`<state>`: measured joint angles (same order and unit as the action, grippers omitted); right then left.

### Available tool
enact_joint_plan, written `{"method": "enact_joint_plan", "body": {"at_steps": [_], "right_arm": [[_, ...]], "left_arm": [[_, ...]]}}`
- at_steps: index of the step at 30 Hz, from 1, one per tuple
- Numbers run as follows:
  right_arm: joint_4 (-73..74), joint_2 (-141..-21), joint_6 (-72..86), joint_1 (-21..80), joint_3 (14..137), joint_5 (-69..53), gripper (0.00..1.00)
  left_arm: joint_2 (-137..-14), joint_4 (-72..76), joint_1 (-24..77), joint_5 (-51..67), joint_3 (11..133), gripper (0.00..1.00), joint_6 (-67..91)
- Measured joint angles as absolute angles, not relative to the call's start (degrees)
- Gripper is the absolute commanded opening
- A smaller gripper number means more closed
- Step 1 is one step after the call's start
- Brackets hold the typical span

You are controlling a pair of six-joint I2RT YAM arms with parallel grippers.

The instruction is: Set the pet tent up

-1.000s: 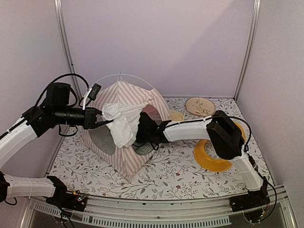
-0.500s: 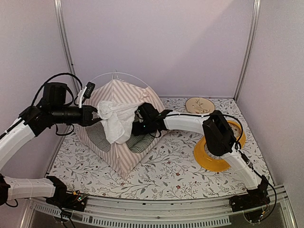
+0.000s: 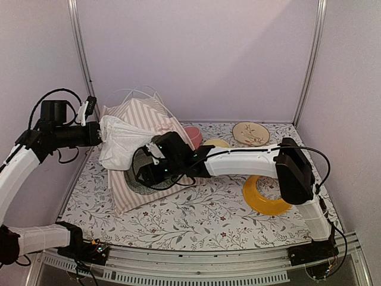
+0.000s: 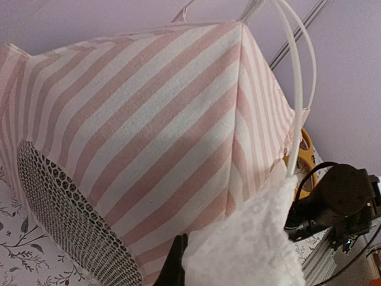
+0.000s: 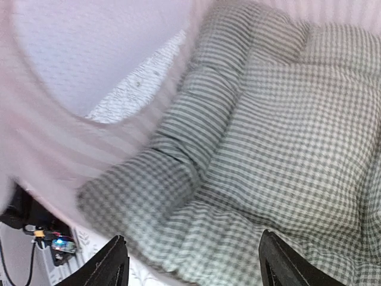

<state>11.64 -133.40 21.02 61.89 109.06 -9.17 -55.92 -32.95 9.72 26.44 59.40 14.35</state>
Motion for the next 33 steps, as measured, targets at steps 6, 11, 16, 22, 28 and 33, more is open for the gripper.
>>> {"method": "enact_joint_plan", "body": {"at_steps": [6,11,16,22,28,33], "right_arm": [[2.81,-125.51,19.66,63.59,101.67,-10.94,0.76],[-1.06,-123.17,18.96,64.16,96.9,-11.75,0.75],[-3.46,-117.78,18.85,65.08,88.33,-12.45,0.75],[-4.89,-108.88,19.92,65.69,77.89,-12.14,0.76],[-5.19,-102.37,21.93,65.69,70.61,-9.26,0.76],[-4.4,-99.37,23.0,65.56,68.03,-6.13,0.77]], "left_arm": [[-56.71,-31.68,7.97,29.12,59.05,0.0,14.96],[-56.9,-31.35,7.94,30.94,58.65,0.0,15.29],[-56.6,-31.05,7.86,32.91,58.61,0.02,15.29],[-52.69,-30.89,7.84,34.33,58.61,0.07,14.96],[-47.94,-30.72,8.14,36.73,58.61,0.01,13.74],[-47.66,-30.63,11.64,39.62,58.52,0.0,12.56]]}}
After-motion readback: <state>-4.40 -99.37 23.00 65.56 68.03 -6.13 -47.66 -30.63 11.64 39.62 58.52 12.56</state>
